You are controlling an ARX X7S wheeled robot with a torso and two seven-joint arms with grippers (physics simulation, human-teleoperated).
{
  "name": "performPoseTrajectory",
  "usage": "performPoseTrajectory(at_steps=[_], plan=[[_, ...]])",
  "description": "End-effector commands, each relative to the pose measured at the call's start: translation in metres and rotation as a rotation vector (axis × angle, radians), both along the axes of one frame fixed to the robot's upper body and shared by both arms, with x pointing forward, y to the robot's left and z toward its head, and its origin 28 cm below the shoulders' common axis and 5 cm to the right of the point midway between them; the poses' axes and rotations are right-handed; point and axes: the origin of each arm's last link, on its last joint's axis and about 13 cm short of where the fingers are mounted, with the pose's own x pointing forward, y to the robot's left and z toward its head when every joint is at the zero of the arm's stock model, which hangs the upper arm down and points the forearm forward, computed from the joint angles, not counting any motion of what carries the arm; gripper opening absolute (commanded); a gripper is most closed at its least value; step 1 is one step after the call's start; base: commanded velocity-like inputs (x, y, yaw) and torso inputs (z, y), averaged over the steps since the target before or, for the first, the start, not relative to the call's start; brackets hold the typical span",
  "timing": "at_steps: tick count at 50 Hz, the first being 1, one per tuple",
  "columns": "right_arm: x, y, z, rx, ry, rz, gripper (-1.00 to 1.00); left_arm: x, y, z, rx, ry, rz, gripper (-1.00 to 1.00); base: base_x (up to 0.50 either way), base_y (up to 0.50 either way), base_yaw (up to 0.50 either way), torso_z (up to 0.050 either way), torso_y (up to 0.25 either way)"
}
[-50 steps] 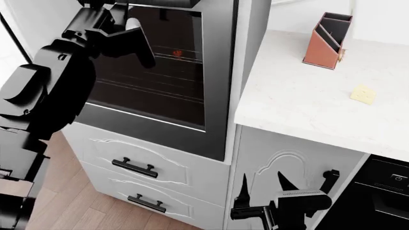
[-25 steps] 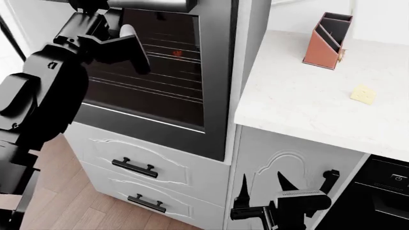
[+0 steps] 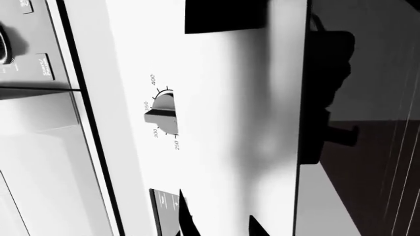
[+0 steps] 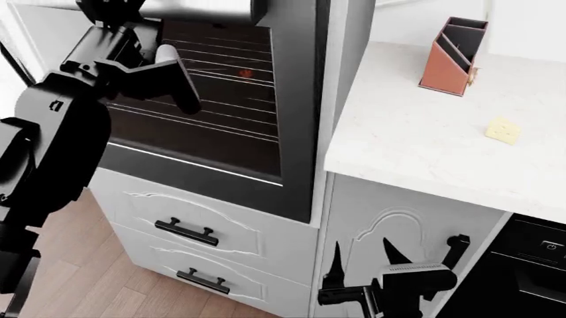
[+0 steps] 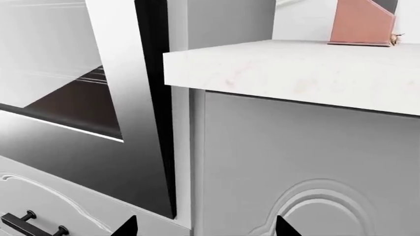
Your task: Open the oven door
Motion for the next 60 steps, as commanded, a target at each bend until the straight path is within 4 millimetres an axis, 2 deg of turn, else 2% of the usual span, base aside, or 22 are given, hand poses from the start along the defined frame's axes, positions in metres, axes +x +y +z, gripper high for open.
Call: performPoseTrajectory(at_steps=[1, 13, 60], plan=[[0.000, 0.001, -0.001, -0.003, 0.002, 0.004, 1.00, -0.014, -0.020, 0.015, -0.037, -0.122, -0.128, -1.00, 0.00, 0.00, 0.00, 0.000, 0.011], [-0.001, 0.001, 0.000, -0.003, 0.003, 0.003, 1.00, -0.025, -0.017, 0.016, -0.035, -0.141, -0.134, -1.00, 0.00, 0.00, 0.00, 0.001, 0.004], [-0.001, 0.002, -0.002, -0.009, 0.003, 0.006, 1.00, -0.056, -0.010, -0.002, -0.050, -0.204, -0.133, -1.00, 0.00, 0.00, 0.00, 0.001, 0.004]])
